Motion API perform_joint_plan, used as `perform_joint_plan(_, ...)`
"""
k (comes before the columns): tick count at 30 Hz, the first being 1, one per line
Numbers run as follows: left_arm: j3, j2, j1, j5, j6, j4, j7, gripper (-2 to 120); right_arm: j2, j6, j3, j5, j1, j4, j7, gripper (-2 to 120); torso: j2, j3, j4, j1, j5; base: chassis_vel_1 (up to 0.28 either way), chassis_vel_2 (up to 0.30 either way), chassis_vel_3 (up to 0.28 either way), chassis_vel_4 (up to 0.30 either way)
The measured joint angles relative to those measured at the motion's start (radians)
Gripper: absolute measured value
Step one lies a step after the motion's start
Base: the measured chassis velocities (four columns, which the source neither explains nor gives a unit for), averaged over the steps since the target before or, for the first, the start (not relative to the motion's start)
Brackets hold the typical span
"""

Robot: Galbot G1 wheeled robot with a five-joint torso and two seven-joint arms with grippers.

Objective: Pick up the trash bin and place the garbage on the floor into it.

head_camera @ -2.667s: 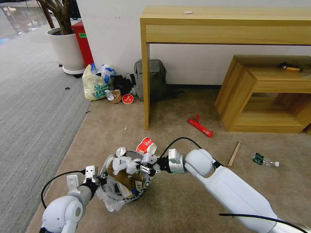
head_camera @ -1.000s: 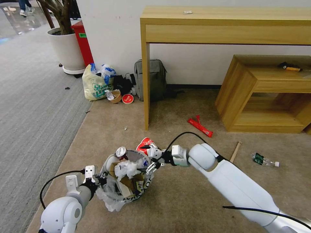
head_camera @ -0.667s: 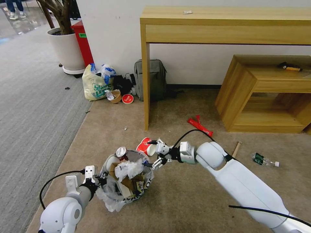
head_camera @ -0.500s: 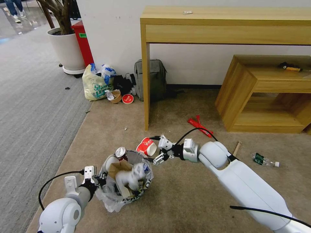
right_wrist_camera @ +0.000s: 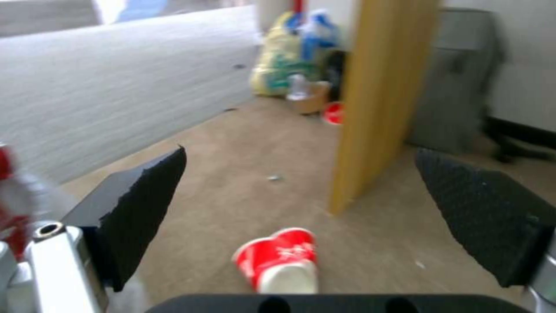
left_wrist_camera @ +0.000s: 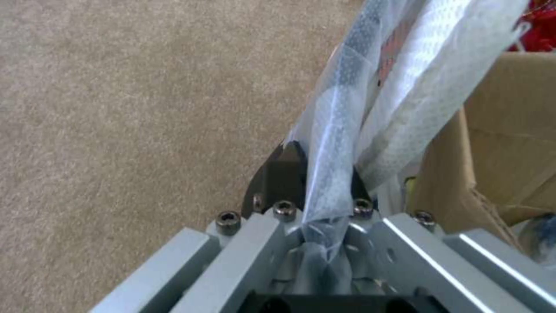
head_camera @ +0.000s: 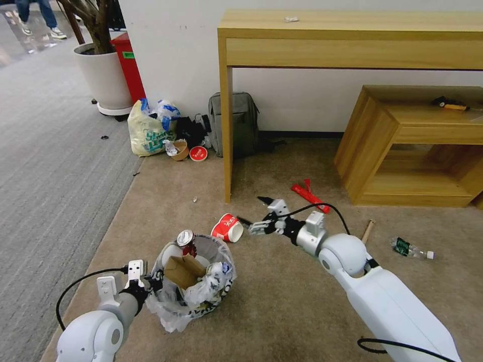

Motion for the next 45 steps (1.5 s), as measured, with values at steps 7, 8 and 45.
perform_joint_plan(7,-0.003,-0.002,0.010,0.004,-0.001,-0.007,0.008,0,0.032,0.015,0.146,-0.033,-0.133,0.035,0.029,100,0.000,0.000,-0.0003,0.000,0.0000,0.000,0.000,0.000,0.000)
perform_joint_plan(8,-0.003,-0.002,0.012,0.006,-0.003,-0.008,0.009,0,0.041,0.028,0.181,-0.048,-0.169,0.038,0.029,100,0.000,0.000,-0.0004,0.000,0.0001,0.000,0.000,0.000,0.000)
perform_joint_plan(45,-0.004,-0.005,0.017,0.015,-0.014,-0.011,0.020,0,0.119,0.060,0.216,-0.108,-0.220,0.043,0.016,100,0.000,0.000,-0.0002,0.000,0.0000,-0.020,0.015,0.015,-0.014)
